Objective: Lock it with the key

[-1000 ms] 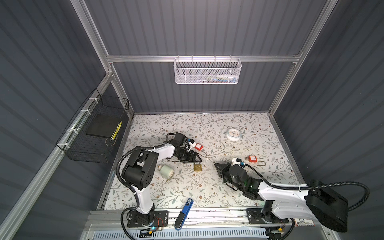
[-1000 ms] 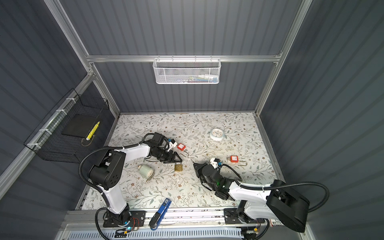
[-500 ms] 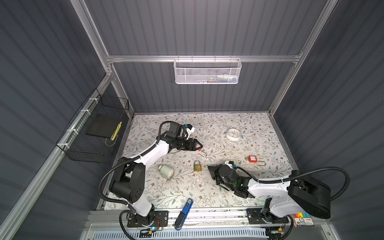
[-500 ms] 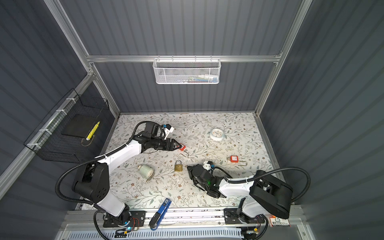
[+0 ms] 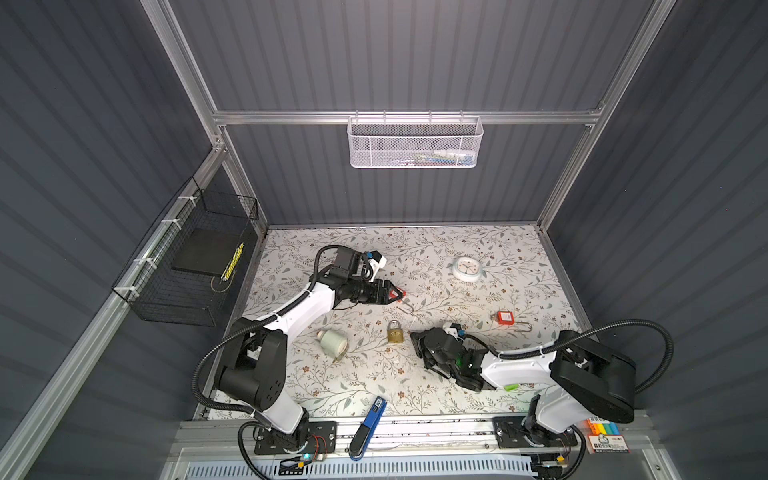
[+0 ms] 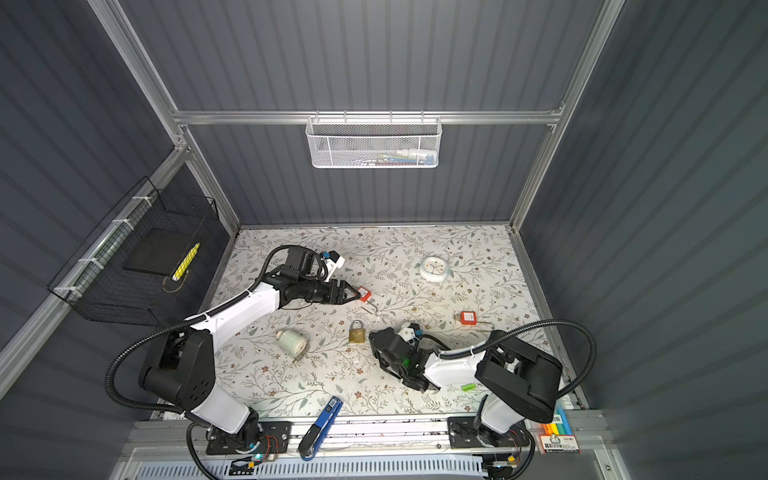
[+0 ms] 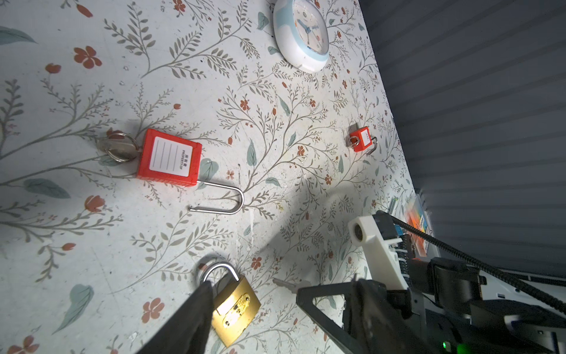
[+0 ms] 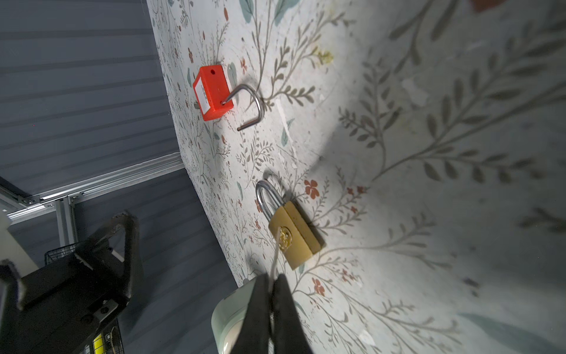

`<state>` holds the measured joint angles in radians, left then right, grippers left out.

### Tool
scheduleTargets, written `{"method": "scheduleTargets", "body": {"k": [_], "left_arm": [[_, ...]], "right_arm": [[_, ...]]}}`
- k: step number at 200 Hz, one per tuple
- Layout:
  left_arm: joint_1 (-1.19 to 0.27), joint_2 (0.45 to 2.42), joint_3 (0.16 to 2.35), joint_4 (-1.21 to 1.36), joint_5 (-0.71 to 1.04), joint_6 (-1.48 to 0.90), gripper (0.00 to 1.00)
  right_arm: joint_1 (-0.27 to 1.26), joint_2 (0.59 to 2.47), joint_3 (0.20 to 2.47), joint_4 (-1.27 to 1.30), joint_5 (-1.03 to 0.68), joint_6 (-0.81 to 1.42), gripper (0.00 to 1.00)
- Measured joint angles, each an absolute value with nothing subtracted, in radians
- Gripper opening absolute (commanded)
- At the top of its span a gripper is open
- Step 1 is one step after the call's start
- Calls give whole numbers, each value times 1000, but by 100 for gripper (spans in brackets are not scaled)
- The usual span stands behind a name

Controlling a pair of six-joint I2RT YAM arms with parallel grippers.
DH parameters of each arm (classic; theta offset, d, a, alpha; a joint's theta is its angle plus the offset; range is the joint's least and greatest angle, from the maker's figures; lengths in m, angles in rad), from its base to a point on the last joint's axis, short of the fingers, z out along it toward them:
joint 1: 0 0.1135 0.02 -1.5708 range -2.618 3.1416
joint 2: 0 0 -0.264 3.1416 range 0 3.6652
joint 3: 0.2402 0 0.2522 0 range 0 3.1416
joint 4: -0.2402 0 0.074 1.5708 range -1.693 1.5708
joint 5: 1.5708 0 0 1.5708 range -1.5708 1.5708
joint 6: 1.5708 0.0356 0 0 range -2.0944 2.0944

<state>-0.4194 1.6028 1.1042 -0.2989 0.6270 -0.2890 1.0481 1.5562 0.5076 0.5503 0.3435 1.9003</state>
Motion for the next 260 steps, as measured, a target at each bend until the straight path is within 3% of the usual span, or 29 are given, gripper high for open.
{"method": "scheduleTargets", "body": {"k": [186, 201, 226, 260], "left_arm": [[-366, 1599, 1066, -298, 677, -289, 73], [-364, 1592, 1058, -298, 680, -289, 73], [-364, 1578, 1042, -299, 680, -289, 73], [-364, 1570, 1032, -297, 681, -290, 73]], "right_arm": [[1040, 1679, 562, 600, 385, 1883, 0], [1040, 1681, 563, 598, 385, 1889, 9], [1040, 1692, 563, 591, 381, 1909, 16], [1040, 1692, 565, 545, 373, 1938, 35]]}}
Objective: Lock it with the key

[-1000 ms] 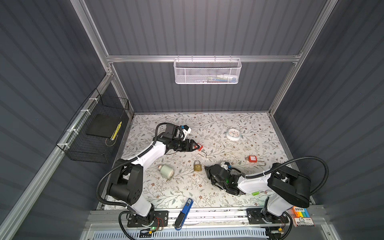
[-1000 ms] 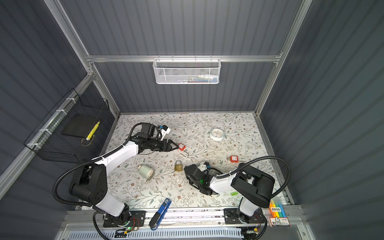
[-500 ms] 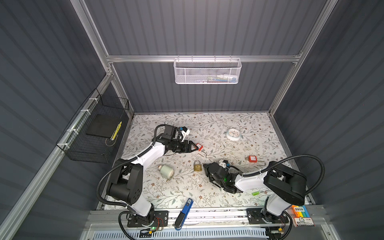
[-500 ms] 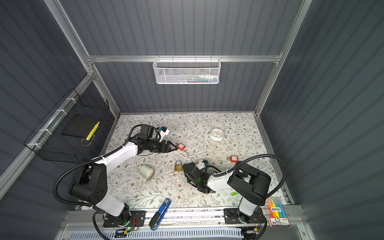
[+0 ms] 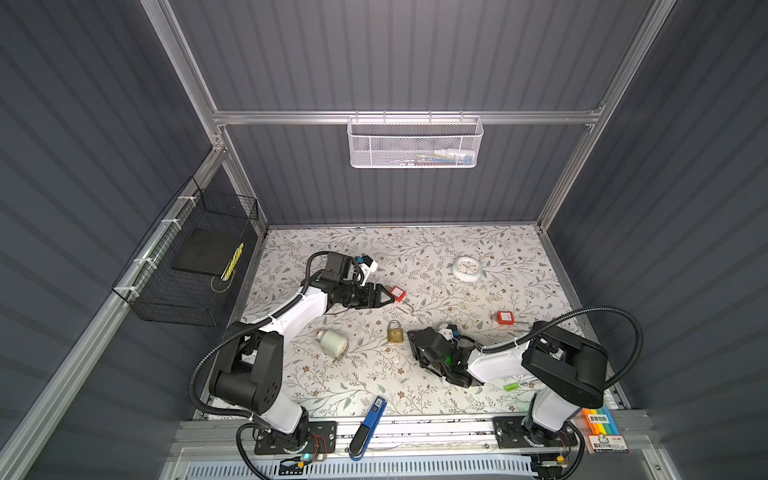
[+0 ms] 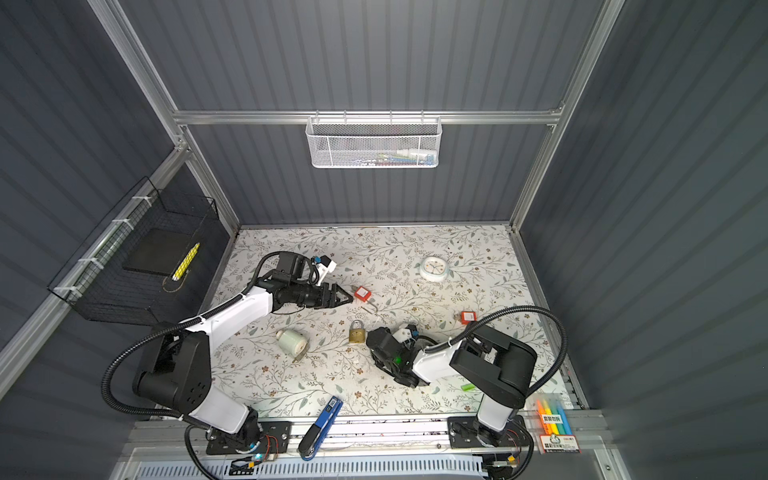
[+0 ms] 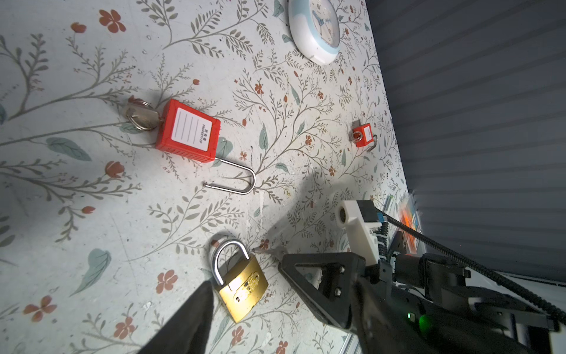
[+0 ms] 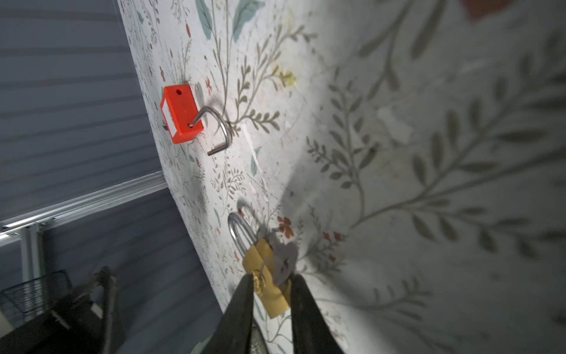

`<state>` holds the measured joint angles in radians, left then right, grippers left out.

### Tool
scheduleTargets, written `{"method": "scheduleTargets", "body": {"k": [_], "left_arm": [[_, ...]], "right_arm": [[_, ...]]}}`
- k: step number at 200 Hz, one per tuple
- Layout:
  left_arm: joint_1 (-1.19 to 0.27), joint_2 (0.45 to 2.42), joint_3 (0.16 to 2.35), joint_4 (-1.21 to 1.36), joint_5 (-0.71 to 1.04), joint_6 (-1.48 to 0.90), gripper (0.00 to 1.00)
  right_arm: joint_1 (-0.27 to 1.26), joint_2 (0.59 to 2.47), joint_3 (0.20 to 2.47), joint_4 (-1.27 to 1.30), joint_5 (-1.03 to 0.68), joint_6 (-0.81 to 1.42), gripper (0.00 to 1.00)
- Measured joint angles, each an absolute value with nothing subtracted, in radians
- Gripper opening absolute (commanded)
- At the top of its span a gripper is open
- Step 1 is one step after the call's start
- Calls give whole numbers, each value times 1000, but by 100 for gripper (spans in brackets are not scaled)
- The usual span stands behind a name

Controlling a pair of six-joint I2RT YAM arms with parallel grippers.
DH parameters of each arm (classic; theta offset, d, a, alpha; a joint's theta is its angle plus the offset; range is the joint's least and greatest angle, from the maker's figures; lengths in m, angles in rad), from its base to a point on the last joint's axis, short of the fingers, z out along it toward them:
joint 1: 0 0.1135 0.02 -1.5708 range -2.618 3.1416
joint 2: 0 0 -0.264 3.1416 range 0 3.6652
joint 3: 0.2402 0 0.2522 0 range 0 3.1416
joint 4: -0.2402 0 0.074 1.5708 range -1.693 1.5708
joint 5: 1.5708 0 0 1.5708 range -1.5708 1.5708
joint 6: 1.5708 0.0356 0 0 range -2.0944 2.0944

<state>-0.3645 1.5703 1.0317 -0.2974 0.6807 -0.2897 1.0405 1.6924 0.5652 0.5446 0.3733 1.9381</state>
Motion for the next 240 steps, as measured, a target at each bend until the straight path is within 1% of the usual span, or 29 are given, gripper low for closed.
{"method": "scheduleTargets", "body": {"k": [32, 81, 104, 176, 240], "left_arm": [[-360, 1567, 1031, -294, 681, -290, 73], [-359, 1566, 1031, -293, 681, -290, 73], [-358, 1566, 1031, -291, 681, -293, 73], [-358, 1566, 1031, -290, 681, -301, 73], [-358, 1566, 1031, -283, 681, -308, 73]], "right_arm": [[1040, 1691, 566, 519, 369, 1951, 39], [1040, 1652, 566, 476, 371, 1959, 55], [1040, 1613, 566, 427, 382, 1966, 59], [987, 1626, 566, 427, 365, 1930, 61], [950, 1676, 582, 514, 318, 1881, 62]]}}
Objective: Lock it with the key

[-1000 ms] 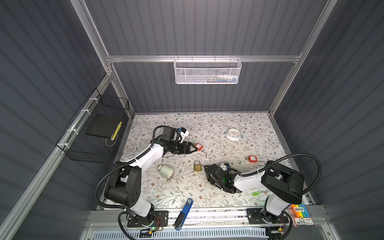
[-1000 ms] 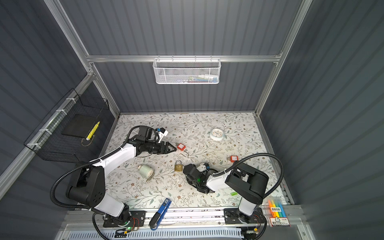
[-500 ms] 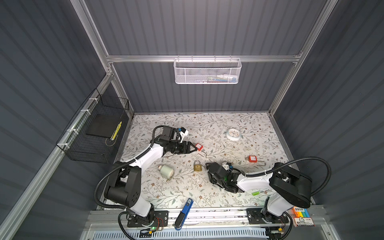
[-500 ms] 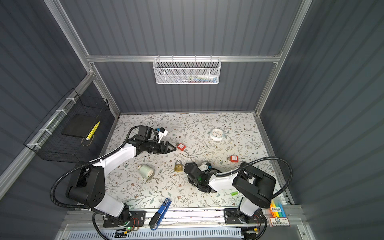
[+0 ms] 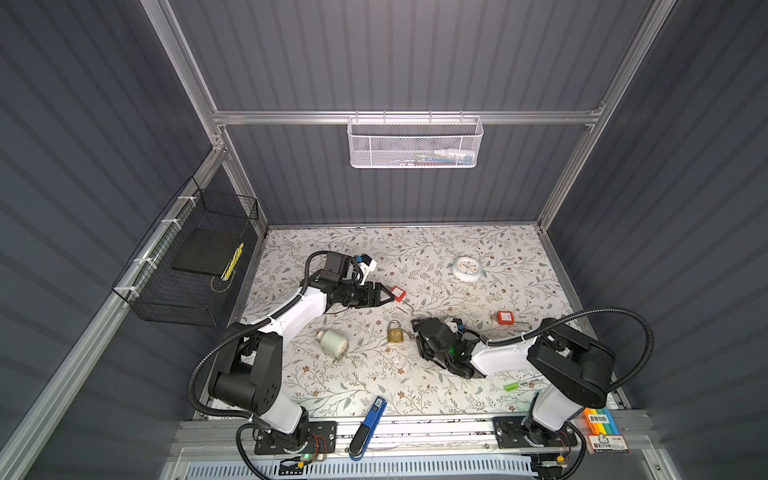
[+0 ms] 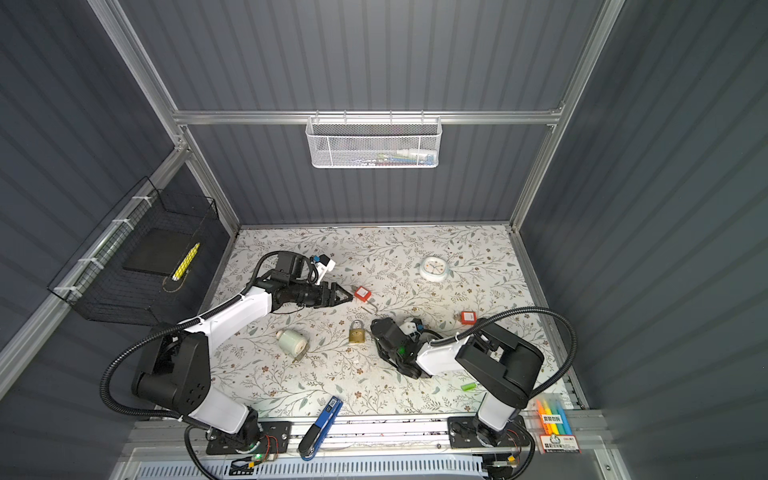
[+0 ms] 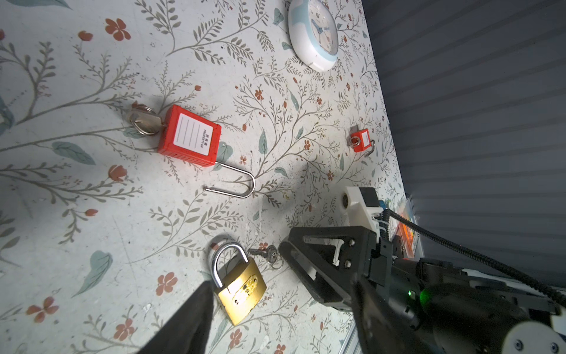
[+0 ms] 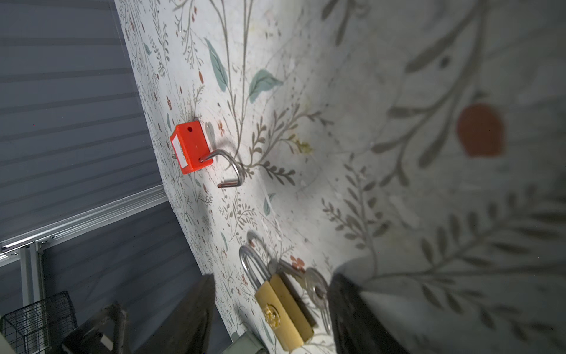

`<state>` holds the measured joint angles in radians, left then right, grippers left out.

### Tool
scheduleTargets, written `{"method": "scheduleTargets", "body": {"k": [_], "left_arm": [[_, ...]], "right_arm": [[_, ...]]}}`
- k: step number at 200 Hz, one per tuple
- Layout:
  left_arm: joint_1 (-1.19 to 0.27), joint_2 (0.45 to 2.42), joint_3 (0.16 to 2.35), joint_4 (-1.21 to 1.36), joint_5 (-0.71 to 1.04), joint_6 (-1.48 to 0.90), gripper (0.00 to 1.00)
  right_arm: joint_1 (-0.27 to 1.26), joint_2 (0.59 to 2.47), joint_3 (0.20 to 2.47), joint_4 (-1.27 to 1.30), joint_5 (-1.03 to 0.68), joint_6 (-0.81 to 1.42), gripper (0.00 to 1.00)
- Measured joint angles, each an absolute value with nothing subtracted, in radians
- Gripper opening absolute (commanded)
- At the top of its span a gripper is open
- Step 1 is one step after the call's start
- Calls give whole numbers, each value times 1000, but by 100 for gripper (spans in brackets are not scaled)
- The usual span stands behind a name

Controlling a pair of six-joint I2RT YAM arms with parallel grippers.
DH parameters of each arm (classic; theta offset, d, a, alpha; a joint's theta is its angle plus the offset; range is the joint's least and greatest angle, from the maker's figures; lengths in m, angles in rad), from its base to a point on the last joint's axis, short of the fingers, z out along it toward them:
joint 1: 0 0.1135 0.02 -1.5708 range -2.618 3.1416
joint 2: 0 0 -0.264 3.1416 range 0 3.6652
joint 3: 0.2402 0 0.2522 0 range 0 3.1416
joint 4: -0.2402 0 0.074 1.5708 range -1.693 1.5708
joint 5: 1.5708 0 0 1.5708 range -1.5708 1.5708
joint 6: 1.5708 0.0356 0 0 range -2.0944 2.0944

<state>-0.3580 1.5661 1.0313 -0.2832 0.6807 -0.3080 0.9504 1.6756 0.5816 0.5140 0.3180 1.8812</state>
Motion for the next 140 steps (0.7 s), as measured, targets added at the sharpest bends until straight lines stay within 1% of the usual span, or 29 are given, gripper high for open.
{"method": "scheduleTargets", "body": {"k": [140], "left_arm": [[-352, 1565, 1031, -283, 681, -311, 73]], "right_arm": [[946, 1694, 591, 546, 249, 1840, 62]]}}
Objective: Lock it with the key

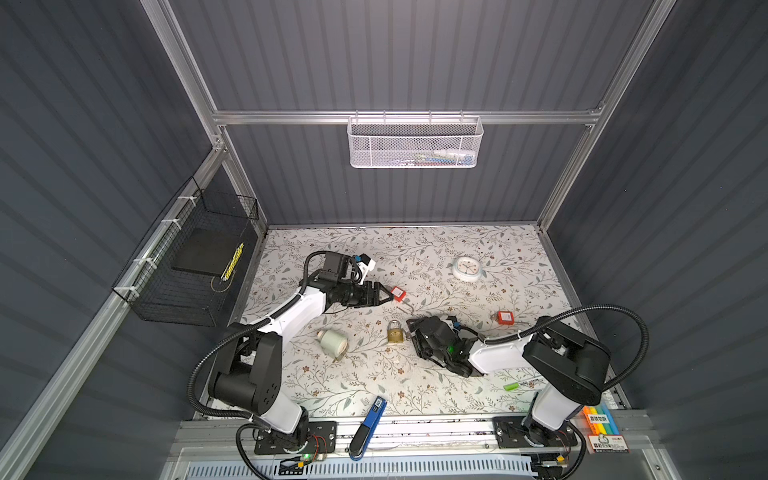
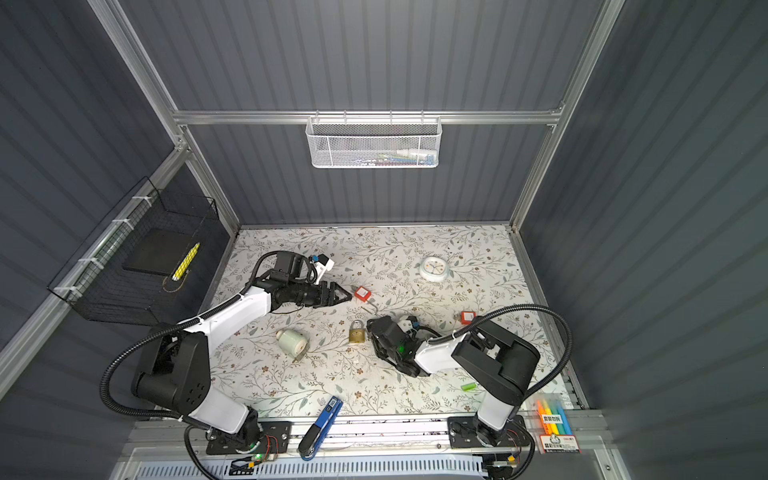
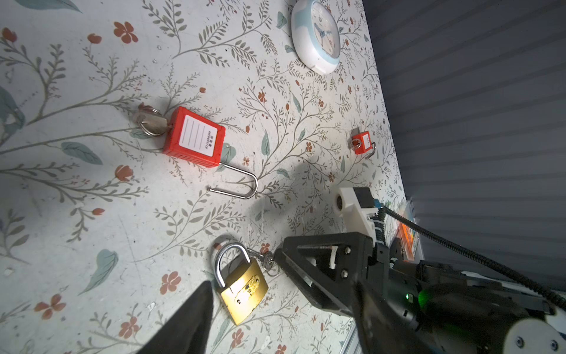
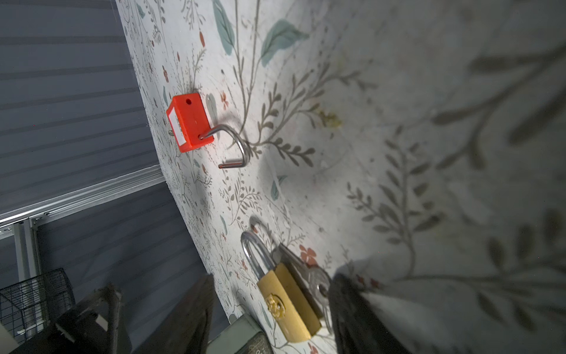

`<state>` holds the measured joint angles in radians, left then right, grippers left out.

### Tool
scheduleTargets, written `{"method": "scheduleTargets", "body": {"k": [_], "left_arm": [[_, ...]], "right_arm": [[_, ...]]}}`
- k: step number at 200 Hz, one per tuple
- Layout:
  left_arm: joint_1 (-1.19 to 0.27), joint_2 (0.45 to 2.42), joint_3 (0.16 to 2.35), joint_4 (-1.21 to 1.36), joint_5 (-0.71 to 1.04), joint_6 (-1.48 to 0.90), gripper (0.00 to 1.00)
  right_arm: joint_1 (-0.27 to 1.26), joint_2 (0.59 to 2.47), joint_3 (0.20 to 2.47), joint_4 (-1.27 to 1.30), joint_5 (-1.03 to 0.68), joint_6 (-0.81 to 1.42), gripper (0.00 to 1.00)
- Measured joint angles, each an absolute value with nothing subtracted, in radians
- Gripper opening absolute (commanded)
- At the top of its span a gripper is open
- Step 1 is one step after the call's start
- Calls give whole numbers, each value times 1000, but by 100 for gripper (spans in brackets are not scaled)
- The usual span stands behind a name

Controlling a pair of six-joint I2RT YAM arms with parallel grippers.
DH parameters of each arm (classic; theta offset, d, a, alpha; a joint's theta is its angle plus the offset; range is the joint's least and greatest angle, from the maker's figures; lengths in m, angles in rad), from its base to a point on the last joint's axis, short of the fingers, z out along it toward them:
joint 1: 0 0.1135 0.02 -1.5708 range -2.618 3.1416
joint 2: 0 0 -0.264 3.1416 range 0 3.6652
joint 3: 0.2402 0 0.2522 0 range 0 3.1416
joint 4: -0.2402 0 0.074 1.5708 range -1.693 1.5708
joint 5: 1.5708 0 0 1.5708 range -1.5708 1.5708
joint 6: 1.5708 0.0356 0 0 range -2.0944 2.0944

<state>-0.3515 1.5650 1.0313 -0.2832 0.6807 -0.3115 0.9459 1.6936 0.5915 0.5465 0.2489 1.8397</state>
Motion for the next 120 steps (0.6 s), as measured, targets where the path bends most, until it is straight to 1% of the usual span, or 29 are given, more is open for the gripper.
{"method": "scheduleTargets", "body": {"k": [73, 96, 120], "left_arm": [[-352, 1563, 1031, -284, 680, -312, 73], [-345, 1562, 1031, -285, 681, -316, 74], [-327, 1562, 1031, -284, 682, -326, 75]], "right_arm": [[946, 1677, 590, 529, 235, 1840, 64], [938, 1588, 584, 450, 236, 1797, 64], [873, 1467, 607, 338, 206, 1659, 67]]}}
